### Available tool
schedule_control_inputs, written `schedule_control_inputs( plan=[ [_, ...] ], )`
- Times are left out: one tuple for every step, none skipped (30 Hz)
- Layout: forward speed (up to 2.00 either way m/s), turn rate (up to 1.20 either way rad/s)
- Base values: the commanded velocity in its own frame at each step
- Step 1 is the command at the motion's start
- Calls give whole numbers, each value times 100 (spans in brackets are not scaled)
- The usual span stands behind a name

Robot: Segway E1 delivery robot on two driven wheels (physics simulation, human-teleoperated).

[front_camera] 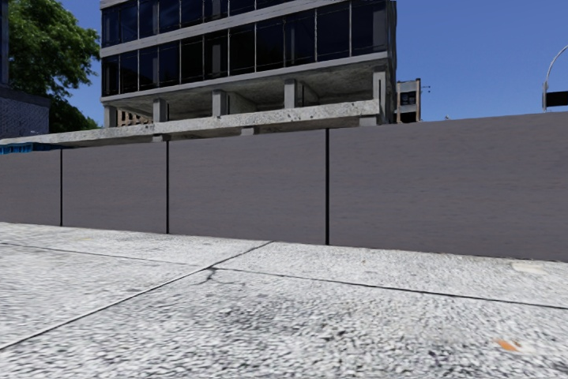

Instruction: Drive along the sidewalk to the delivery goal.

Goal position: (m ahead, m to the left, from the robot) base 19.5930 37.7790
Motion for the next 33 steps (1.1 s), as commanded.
schedule_control_inputs(
  plan=[
    [138, 77],
    [138, 77],
    [138, 77],
    [138, 77],
    [138, 77],
    [138, 77],
    [138, 77],
    [138, 77],
    [138, 77],
    [138, 77],
    [138, 77],
    [138, 77],
    [140, 77],
    [140, 77],
    [144, 77],
    [149, 77],
    [151, 77],
    [152, 77],
    [152, 77],
    [152, 77],
    [152, 77],
    [152, 77],
    [153, 77],
    [158, 75],
    [158, 75],
    [174, 71],
    [189, 70],
    [200, 70],
    [200, 70],
    [200, 70],
    [200, 70],
    [200, 69],
    [200, 69]
  ],
)
